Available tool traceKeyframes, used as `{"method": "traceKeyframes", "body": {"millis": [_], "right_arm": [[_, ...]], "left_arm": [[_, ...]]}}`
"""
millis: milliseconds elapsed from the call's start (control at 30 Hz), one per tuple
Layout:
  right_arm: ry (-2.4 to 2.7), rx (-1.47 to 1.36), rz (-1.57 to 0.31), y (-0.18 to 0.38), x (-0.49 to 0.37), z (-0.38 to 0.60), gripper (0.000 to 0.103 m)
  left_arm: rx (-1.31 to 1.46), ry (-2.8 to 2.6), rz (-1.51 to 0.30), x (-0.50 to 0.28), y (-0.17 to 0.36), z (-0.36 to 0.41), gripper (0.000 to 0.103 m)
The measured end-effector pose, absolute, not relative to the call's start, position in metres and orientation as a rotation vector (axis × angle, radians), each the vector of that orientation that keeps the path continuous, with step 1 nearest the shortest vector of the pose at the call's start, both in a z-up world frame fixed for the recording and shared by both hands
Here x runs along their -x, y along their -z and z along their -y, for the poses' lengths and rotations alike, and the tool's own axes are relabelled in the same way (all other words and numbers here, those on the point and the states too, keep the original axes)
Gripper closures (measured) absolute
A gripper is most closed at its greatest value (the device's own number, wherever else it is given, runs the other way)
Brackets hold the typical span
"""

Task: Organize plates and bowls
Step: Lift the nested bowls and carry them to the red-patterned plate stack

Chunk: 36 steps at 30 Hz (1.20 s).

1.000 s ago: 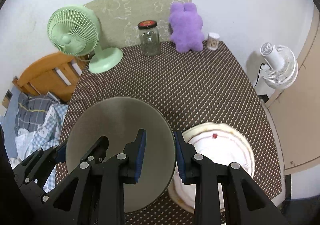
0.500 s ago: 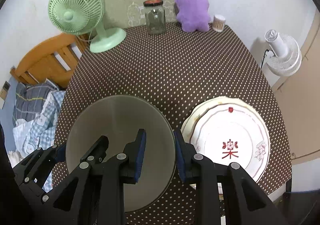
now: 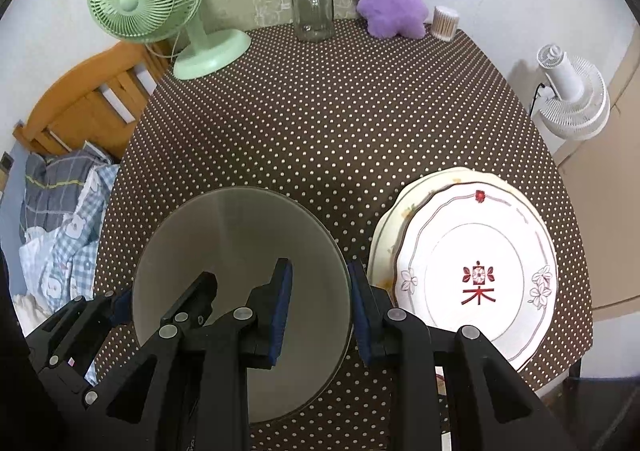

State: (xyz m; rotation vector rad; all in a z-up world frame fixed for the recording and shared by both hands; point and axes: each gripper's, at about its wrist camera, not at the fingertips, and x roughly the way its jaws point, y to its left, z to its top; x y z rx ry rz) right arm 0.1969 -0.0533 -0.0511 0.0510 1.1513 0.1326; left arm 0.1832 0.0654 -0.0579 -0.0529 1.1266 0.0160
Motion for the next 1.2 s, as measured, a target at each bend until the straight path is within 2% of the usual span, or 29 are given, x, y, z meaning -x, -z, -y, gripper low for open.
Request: {"method": "traceKeyframes", "body": {"millis": [700, 800, 867, 1100, 1200], "right_arm": [[-0.144, -0.027, -1.129, 0.061, -0.199, 0.054, 0.071], [-0.148, -0.020, -1.131, 0.060, -0.198, 0.053, 0.071], [-0.156, -0.014, -1.126, 0.058, -0.196, 0.052, 0.071], [-0.172, -0.027, -1.101, 0.044, -0.186, 0.059, 0.069], [-0.180, -0.031, -1.084, 0.038, -0.181, 0.062, 0.054]], "left_arm": [[0.025, -0.004, -1.097, -0.183, 0.064, -0.059, 0.064], [0.035, 0.011, -1.102, -0.181, 0.062, -0.060, 0.057], [0.037, 0.024, -1.087, -0.178, 0.058, -0.059, 0.045], [0.045, 0.032, -1.054, -0.167, 0.045, -0.062, 0.026], [0.052, 0.046, -1.046, -0.164, 0.040, -0.063, 0.015]]}}
